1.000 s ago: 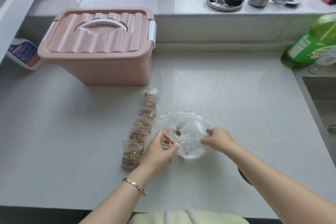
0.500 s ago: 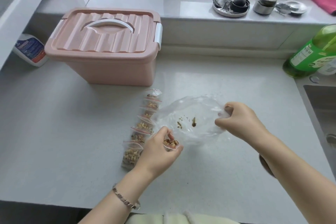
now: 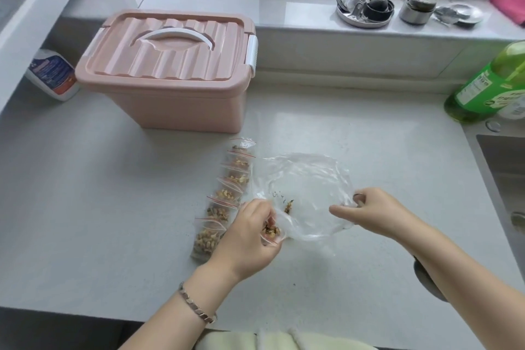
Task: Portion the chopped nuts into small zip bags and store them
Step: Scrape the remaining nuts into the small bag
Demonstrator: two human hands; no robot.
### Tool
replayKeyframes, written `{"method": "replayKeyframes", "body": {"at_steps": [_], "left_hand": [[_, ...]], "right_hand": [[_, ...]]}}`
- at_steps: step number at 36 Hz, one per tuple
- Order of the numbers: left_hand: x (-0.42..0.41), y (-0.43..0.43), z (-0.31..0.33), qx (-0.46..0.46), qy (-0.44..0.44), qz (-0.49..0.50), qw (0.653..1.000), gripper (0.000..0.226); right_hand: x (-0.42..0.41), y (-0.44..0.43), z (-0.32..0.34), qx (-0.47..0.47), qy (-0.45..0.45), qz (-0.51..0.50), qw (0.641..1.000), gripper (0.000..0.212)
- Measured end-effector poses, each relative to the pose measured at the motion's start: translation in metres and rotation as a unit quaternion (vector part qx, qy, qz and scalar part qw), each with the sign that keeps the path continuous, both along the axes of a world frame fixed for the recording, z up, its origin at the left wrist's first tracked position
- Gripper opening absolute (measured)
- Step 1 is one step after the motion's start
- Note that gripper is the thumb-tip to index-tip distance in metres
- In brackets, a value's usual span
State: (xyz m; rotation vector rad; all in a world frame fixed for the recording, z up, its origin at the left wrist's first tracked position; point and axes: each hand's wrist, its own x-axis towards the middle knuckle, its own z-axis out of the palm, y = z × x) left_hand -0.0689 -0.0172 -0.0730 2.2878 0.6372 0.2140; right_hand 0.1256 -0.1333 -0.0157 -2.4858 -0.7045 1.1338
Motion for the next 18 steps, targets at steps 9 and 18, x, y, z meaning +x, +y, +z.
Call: {"method": "replayKeyframes", "body": {"at_steps": [9,18], "left_hand": [[-0.009,0.003,-0.006,-0.019,0.012,-0.046,0.999,0.021],[-0.008,0.011,-0.006,-0.024,0.048,-0.041,0.998,0.019]], "right_hand": [[0.026,0.015,-0.001,0.104,-0.135,-0.047,0.984,0.073],[0.028,0.096,-0.049,-0.026,-0.002,0.245,0.969,0.079]]}}
